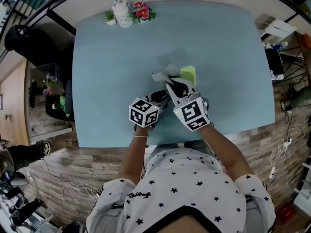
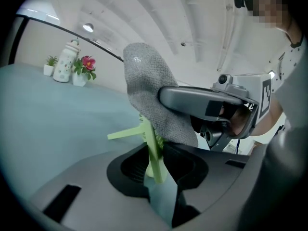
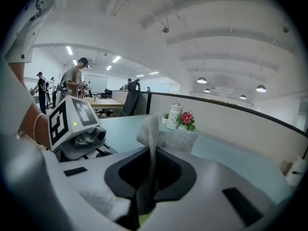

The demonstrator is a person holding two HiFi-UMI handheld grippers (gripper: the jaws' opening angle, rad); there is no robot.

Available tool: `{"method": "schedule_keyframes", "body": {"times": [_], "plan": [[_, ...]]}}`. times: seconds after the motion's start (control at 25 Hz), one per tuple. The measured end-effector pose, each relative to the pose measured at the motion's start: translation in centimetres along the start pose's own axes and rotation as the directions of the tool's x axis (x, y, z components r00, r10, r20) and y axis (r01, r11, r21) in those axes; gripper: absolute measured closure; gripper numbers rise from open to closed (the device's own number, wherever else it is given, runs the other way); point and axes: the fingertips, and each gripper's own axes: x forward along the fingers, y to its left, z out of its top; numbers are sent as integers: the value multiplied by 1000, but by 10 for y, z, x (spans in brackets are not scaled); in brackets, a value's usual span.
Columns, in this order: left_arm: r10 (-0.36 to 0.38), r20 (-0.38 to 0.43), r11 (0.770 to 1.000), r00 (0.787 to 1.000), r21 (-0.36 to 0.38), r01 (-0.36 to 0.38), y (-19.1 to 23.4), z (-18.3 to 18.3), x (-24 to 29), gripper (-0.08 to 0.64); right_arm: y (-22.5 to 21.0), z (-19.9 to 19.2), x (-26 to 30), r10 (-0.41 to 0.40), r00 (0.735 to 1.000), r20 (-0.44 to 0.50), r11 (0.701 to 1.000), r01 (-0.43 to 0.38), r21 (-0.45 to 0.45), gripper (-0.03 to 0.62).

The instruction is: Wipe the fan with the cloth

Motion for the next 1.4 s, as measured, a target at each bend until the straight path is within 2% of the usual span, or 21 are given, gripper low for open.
{"method": "schedule_keyframes", "body": {"times": [0.24,0.44,1.04,1.4], "plan": [[0,3,1000,1000,0,0,1,0,0,448,-5,-3,2,19,1000,10,1000,-19,24,569],[7,5,1000,1000,3,-7,2,-1,-2,448,-15,-5,-2,3,1000,12,999,-4,46,569],[9,5,1000,1000,8,-9,2,-2,-3,448,-81,-31,-30,-151,988,-18,975,151,163,569],[21,4,1000,1000,11,-21,2,-2,-1,446,-100,-57,-41,-195,979,-64,950,205,237,569]]}}
